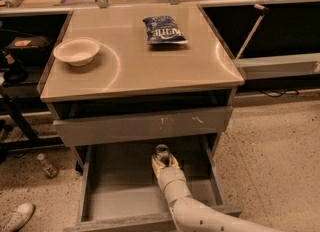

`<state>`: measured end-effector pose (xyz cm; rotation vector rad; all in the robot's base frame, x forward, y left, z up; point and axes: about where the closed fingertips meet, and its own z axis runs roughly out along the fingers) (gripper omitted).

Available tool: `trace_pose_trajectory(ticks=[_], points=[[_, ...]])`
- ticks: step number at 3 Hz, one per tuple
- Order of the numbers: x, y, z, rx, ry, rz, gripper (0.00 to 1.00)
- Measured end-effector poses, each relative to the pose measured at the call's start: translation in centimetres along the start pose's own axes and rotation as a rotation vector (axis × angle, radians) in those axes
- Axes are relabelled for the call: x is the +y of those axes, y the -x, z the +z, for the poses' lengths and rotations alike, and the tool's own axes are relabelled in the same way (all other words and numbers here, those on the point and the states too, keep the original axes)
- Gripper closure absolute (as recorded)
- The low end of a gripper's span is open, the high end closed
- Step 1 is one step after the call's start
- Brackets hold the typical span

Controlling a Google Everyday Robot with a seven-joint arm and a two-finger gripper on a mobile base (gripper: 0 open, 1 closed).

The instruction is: Place redbull can into middle drawer

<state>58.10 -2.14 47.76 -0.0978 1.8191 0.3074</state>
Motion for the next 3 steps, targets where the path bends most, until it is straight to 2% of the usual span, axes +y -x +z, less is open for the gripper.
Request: trace_pose_trajectory(ticks=[3], points=[[-0.57, -0.2, 1.36, 0.062, 0.032, -0.036, 1.0]])
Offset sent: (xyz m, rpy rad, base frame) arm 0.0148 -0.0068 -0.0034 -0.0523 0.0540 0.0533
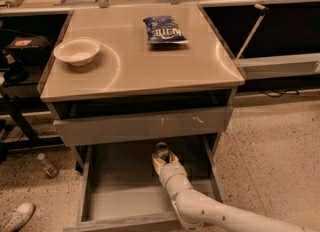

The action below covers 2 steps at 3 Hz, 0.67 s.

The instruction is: Place redbull can into middle drawer

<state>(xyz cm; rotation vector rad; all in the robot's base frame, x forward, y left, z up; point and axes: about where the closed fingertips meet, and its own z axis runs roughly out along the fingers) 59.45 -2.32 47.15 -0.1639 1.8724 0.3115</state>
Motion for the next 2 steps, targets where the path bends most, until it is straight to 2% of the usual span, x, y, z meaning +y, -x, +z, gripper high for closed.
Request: trace_pose_trajectory(ticks=[2], points=[[0.62, -1.36, 0.68, 0.031, 0.024, 0.003, 1.0]])
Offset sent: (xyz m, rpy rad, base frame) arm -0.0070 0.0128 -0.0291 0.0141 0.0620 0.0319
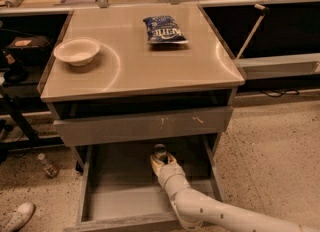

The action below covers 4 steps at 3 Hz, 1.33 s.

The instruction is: Place redbull can into middle drawer

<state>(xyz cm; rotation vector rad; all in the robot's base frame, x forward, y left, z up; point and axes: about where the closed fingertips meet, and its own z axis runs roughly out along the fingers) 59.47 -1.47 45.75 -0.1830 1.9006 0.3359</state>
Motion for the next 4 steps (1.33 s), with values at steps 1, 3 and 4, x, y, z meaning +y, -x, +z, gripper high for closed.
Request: trace_pose_trajectory(ticks=[1, 3, 4], points=[[0.2, -1.2, -0.3, 0.012, -0.004, 0.025, 1.0], [0.5, -2.3, -0.6, 0.024, -0.006, 0.047, 1.0], [0.8, -4.2, -1.0, 0.075, -0.001, 0.052, 1.0]])
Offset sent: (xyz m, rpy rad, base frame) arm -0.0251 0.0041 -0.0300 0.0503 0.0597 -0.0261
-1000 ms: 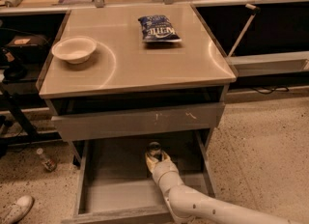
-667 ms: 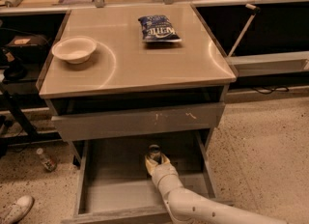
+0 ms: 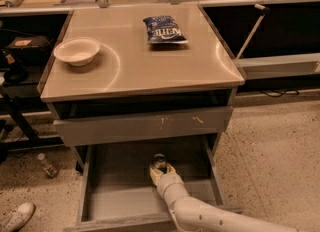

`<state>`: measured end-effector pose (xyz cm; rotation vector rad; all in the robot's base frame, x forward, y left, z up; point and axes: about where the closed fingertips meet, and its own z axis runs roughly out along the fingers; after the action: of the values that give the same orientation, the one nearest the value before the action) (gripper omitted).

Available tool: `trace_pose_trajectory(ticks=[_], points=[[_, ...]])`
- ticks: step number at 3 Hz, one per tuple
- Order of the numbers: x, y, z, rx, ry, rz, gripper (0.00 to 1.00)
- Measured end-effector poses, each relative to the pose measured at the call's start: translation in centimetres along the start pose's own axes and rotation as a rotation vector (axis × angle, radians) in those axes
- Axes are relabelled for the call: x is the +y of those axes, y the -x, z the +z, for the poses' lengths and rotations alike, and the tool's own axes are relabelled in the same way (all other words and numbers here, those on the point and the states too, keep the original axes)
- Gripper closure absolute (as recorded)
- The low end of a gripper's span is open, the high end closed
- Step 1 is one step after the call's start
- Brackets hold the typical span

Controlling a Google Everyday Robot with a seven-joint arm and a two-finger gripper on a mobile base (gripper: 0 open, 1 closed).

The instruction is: Place redbull can into middle drawer

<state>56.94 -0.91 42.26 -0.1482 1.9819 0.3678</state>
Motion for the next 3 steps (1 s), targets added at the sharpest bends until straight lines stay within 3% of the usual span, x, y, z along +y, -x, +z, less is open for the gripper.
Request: trace_pose_trajectory(ticks=[3], points=[[0.6, -1.6, -3.3, 0.049, -0.018, 0.001, 1.0]])
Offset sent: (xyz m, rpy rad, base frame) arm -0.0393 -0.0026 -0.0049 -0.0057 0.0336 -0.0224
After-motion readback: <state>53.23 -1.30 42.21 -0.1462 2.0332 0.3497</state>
